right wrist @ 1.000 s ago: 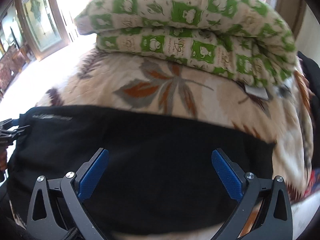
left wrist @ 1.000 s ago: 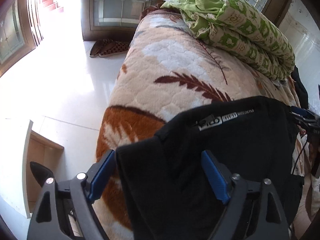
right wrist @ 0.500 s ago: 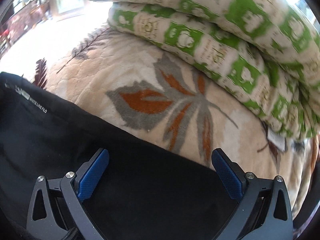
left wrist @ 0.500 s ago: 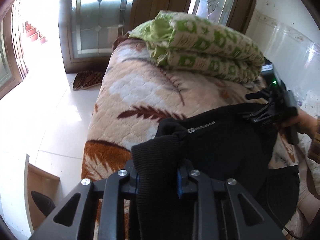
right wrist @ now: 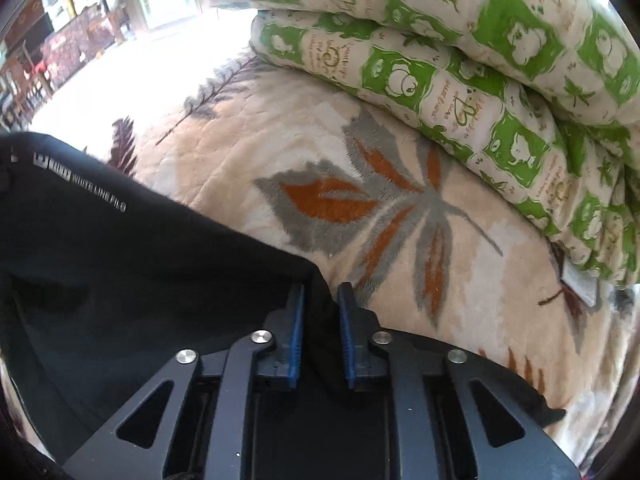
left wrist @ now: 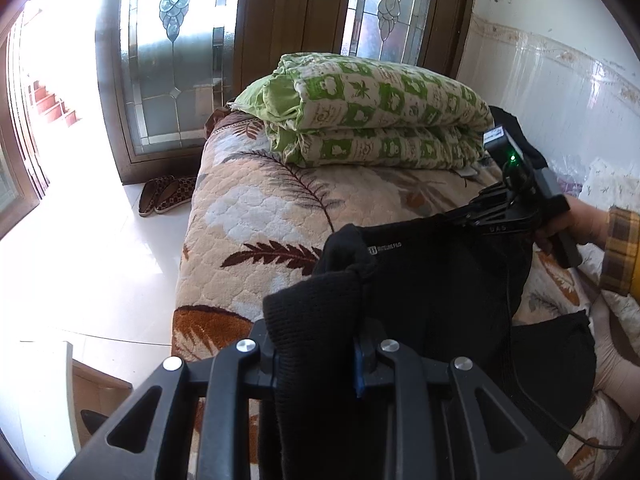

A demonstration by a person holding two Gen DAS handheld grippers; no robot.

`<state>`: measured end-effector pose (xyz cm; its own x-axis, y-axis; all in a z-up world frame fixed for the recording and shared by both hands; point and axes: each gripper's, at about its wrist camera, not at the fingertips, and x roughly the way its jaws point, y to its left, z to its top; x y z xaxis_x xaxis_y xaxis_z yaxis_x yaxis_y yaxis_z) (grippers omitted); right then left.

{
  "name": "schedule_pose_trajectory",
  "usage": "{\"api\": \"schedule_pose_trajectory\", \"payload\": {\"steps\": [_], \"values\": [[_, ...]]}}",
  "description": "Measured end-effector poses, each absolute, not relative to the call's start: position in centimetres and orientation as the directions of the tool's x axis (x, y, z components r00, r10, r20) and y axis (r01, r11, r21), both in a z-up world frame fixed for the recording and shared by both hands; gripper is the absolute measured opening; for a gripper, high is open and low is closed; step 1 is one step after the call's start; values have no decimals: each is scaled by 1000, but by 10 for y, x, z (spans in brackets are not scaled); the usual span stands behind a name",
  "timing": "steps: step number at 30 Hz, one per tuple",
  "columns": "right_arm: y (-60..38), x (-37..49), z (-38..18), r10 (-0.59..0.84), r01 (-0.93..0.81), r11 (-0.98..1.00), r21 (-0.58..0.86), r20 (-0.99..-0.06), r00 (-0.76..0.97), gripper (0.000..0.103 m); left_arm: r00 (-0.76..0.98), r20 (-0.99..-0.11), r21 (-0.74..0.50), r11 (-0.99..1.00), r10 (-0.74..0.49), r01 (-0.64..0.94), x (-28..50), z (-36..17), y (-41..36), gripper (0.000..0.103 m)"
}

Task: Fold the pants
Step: 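Lift the waistband with both grippers and fold it over toward the leg hems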

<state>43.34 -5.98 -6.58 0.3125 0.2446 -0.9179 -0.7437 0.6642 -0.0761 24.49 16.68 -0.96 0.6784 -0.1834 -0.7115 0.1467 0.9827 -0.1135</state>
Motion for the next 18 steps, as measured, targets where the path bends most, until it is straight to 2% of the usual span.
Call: {"api": "schedule_pose_trajectory", "payload": {"steps": [6,18], "values": [[-62,404,-51,246,-753,650,-103,-909,337,10,675,-725,-68,989,-138,130,236,-7,165,27],[-111,326,-1,381,-730,683,-20,-843,379,9,685,-696,-110,974,-217,197,190,17,154,27]]}}
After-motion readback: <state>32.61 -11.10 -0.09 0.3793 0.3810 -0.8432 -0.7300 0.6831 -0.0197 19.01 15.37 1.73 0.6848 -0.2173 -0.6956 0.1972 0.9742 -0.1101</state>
